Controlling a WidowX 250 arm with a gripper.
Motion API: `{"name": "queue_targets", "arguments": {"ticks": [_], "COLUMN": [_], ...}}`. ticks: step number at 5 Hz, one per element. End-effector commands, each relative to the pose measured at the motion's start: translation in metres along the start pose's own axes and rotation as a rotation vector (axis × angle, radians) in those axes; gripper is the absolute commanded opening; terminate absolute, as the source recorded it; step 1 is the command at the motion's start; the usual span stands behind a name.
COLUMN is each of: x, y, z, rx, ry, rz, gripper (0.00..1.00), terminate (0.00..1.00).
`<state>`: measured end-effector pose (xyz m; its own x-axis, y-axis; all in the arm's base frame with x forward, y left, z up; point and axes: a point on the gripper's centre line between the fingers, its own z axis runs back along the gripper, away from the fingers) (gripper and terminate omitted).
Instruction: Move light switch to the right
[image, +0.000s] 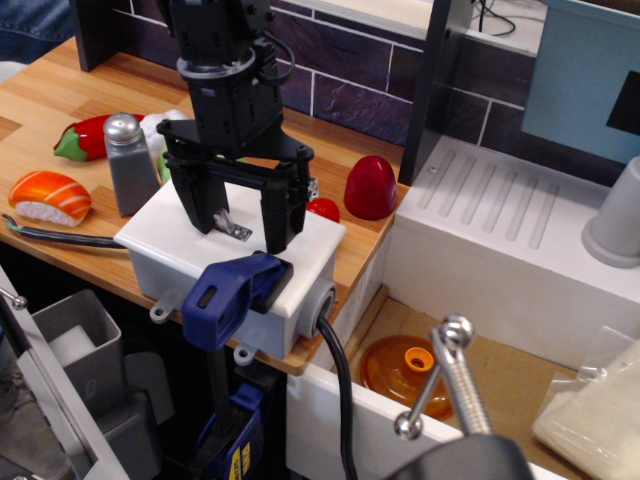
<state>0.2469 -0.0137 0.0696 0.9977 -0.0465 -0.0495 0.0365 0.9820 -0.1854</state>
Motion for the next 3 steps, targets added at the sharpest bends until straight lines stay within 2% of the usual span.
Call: {"name": "queue_targets", "arguments": {"ticks": [1,2,3], "x": [-0.0008,0.0011,0.001], "y": [-0.0258,-0.0288,-0.0287], "z": [0.0065,0.0048,0.0059], "rx": [-0.025,-0.013,-0.005], "ry": [-0.054,-0.046,-0.04], "rz": [-0.041,-0.039,-0.051], "gripper": [1.0,1.0,1.0], "terminate": [0.0,0.0,1.0]}}
